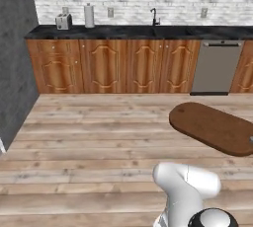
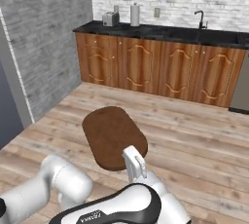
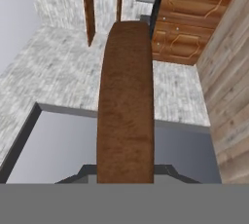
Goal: Move the cutting board and knife to the sink. Then move spray from the cabinet to the counter.
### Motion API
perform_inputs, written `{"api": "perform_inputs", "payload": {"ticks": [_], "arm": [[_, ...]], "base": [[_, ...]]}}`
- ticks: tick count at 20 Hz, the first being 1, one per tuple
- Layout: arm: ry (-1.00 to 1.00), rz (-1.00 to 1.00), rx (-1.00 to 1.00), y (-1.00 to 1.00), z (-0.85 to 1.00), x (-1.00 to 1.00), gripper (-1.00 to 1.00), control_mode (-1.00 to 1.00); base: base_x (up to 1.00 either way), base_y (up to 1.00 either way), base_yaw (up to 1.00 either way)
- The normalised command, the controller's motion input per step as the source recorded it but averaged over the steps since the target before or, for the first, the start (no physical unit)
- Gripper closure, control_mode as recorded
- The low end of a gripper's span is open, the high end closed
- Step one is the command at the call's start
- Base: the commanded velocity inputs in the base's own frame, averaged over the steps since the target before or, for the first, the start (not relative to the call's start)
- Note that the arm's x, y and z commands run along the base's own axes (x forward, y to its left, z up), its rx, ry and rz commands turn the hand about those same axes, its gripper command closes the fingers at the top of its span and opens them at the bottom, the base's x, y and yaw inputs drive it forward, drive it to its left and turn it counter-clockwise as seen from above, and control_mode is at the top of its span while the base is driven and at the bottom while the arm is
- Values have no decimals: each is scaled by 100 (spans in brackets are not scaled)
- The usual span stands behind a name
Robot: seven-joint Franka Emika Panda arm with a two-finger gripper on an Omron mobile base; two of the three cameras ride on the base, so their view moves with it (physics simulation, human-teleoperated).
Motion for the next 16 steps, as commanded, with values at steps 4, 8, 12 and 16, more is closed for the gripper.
{"api": "perform_inputs", "payload": {"ticks": [4,8,12,16], "arm": [[0,0,0,0,0,0,100,100],[0,0,0,0,0,0,100,100],[0,0,0,0,0,0,100,100],[0,0,0,0,0,0,100,100]], "base": [[71,-40,0],[68,-42,1],[65,-43,2],[65,-44,1]]}}
